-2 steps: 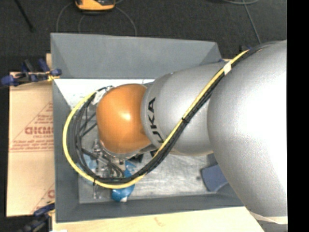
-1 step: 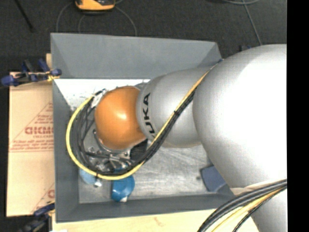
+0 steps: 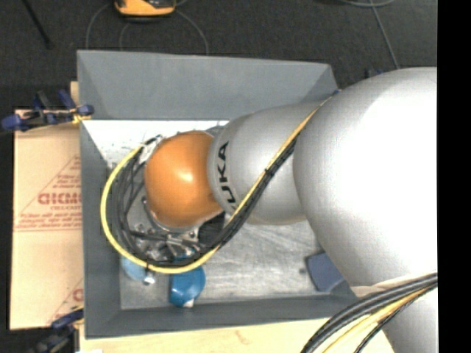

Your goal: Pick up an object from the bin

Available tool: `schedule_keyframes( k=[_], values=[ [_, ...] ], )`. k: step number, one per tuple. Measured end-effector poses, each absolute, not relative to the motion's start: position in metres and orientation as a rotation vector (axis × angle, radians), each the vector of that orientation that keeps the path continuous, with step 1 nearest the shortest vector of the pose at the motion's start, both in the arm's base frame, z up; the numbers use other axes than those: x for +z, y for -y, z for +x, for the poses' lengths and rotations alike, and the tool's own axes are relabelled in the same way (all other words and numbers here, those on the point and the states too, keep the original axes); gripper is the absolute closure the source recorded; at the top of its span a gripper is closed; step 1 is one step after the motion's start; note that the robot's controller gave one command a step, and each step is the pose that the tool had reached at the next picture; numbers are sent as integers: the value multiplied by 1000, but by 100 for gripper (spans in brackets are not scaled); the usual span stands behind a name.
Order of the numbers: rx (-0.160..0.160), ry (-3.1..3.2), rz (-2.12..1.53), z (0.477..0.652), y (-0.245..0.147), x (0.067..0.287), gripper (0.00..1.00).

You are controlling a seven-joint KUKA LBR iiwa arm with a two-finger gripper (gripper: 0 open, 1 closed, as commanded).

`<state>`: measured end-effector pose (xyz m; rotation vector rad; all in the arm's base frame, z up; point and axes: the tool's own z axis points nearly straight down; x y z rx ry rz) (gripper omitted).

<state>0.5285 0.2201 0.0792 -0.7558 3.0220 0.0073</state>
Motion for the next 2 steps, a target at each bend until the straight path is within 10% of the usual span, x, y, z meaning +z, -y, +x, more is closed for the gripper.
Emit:
schedule_keyframes(
  k=[2],
  values=[
    [2, -3033, -801, 517, -191, 141, 100]
  ],
)
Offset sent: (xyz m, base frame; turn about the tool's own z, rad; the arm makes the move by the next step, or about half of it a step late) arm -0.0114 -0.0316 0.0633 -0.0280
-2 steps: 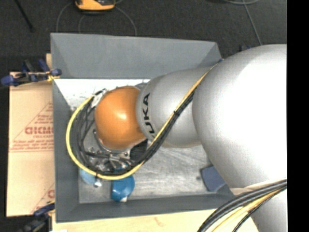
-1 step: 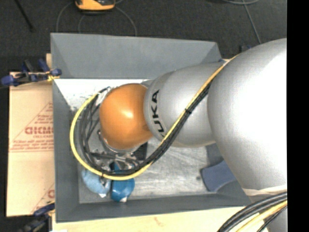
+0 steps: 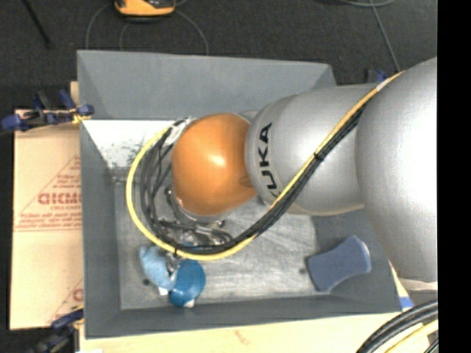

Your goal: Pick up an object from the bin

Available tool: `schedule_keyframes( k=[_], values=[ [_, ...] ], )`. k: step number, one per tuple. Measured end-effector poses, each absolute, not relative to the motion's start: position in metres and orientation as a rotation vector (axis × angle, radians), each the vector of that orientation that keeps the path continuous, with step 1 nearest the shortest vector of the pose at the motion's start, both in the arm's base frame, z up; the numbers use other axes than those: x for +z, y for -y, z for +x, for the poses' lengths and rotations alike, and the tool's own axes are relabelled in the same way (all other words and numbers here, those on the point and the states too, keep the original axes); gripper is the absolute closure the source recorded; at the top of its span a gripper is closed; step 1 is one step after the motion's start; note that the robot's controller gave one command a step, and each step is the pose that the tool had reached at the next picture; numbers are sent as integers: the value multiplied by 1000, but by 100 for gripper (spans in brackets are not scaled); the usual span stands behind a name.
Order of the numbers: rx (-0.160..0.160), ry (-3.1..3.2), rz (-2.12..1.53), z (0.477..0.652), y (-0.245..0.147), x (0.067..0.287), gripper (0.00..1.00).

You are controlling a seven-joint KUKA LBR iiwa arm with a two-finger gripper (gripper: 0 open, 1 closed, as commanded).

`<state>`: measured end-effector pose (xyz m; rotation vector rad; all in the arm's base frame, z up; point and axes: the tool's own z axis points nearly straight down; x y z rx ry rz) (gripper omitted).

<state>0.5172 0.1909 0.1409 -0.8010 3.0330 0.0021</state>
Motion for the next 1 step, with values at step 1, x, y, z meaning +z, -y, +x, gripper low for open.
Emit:
schedule_keyframes(
  k=[1],
  values=[
    [-1, -3020, -872, 526, -183, 199, 100]
  ],
)
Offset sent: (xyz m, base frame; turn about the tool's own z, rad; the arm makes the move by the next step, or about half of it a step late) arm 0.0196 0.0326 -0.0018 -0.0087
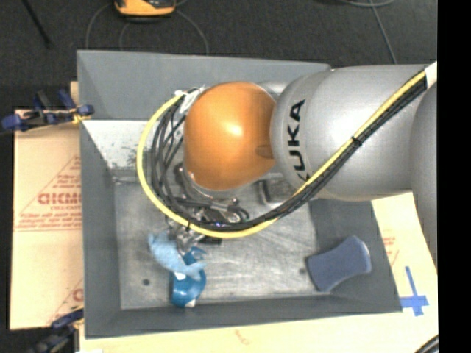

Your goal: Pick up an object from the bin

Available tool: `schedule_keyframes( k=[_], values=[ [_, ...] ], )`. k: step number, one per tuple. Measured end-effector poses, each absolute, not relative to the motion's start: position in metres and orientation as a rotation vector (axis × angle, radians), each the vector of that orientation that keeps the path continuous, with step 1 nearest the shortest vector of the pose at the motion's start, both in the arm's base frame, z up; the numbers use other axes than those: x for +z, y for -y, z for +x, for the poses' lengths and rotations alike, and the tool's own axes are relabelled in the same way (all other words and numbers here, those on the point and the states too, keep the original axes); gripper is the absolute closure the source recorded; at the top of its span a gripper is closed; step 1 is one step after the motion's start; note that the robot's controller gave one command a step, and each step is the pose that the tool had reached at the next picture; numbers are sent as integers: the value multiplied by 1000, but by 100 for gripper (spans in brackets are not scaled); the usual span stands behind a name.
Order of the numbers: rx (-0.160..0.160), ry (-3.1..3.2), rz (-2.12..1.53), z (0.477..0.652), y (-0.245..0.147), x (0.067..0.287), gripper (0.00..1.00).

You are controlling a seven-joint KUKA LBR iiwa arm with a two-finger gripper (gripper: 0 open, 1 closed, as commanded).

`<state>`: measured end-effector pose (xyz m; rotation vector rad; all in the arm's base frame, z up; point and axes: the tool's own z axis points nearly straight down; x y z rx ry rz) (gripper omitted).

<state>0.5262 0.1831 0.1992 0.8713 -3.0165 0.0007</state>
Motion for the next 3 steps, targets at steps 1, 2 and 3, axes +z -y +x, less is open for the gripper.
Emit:
schedule_keyframes(
  k=[1, 2, 3],
  values=[
    [-2, 3040, 868, 536, -199, 212, 100],
    [-2, 3004, 928, 507, -194, 207, 100],
    [-2, 3004, 924, 507, -194, 207, 100]
  ],
)
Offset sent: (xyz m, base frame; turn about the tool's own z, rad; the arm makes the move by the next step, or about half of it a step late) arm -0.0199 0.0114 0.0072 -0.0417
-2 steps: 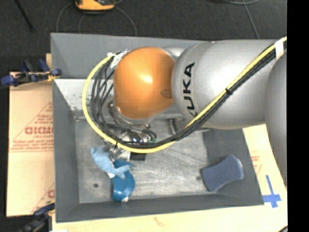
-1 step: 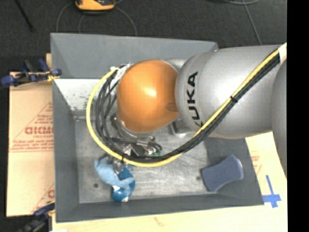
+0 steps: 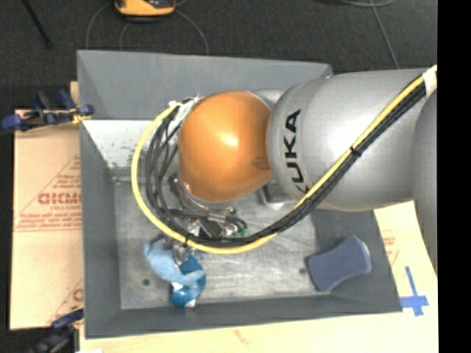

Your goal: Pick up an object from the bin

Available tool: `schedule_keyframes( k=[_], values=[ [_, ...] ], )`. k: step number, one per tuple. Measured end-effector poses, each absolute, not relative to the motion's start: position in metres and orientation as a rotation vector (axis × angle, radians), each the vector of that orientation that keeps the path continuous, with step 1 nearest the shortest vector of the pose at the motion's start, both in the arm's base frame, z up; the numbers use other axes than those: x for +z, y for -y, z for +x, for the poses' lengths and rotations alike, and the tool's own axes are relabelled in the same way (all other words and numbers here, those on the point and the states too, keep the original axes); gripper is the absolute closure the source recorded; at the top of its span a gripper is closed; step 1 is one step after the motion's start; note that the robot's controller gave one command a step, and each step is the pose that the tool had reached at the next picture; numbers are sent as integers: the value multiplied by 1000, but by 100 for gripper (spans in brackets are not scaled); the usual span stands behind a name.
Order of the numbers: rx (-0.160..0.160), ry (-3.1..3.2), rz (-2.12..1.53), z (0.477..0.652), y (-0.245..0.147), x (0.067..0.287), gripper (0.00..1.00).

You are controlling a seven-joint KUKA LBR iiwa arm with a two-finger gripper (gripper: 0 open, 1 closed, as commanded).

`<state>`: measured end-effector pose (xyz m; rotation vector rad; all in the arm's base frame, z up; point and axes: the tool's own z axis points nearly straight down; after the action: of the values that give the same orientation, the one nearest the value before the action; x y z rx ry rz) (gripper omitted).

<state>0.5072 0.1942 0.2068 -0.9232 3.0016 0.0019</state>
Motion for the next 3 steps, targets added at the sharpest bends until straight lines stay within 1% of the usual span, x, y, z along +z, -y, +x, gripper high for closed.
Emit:
schedule_keyframes(
  k=[3],
  values=[
    [1, -3005, -917, 507, -194, 207, 100]
  ],
)
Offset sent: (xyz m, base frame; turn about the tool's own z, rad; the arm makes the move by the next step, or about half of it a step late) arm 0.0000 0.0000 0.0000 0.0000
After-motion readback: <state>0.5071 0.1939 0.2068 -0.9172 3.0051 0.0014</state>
